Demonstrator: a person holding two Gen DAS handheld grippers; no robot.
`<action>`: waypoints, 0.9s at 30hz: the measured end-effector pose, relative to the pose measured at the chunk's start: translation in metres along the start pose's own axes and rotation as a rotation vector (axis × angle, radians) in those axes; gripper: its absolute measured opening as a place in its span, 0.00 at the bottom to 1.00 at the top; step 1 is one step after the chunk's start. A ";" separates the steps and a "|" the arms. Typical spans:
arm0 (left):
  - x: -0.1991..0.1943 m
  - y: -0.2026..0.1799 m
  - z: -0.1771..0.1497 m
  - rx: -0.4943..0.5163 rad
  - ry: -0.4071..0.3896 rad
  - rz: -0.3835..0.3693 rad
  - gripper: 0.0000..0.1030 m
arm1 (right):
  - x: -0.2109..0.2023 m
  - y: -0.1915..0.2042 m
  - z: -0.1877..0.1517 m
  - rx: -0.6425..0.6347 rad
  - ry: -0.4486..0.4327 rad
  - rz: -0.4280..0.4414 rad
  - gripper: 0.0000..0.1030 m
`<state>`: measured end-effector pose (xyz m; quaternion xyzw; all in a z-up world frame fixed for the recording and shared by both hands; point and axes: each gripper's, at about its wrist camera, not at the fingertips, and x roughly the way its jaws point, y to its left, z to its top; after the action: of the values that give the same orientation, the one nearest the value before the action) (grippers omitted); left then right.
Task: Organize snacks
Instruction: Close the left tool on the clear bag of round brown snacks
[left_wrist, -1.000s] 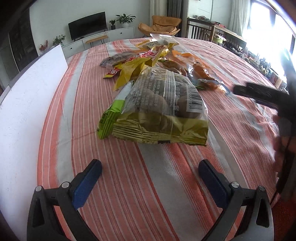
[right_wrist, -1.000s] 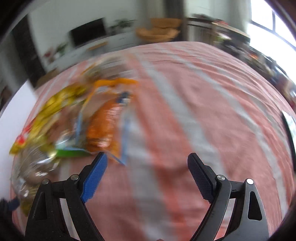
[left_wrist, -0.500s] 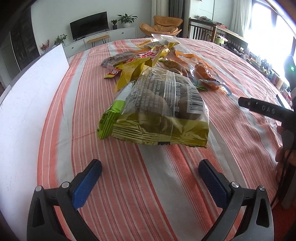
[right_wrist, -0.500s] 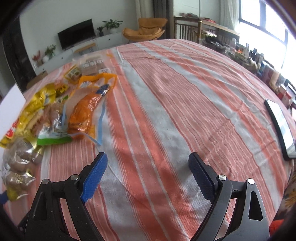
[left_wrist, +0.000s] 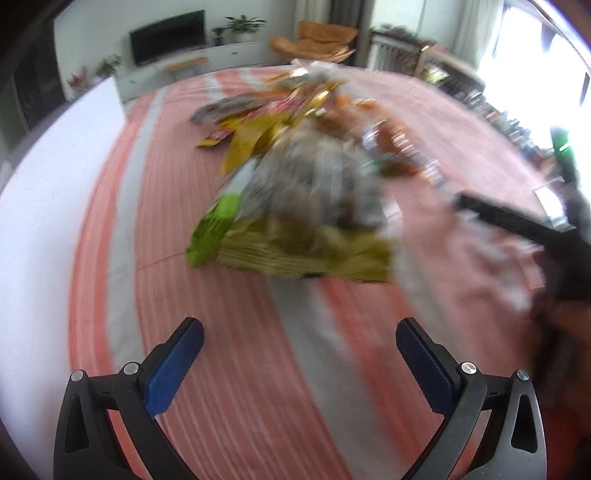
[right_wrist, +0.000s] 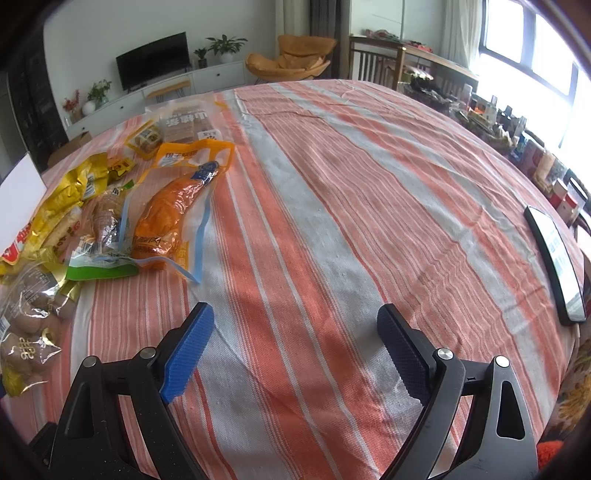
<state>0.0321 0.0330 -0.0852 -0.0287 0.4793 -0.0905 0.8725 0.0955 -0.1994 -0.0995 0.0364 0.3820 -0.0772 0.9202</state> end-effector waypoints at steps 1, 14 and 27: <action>-0.009 0.001 0.004 -0.001 -0.025 -0.023 1.00 | 0.000 0.000 0.000 0.000 0.000 -0.001 0.90; 0.022 -0.014 0.076 0.150 0.018 0.085 0.76 | 0.000 -0.001 -0.001 -0.002 -0.001 -0.001 0.90; -0.035 -0.014 -0.006 0.162 0.005 0.031 0.82 | 0.002 0.000 0.001 -0.004 -0.001 -0.002 0.90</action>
<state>0.0071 0.0264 -0.0579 0.0498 0.4730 -0.1156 0.8720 0.0977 -0.2001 -0.1005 0.0343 0.3817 -0.0775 0.9204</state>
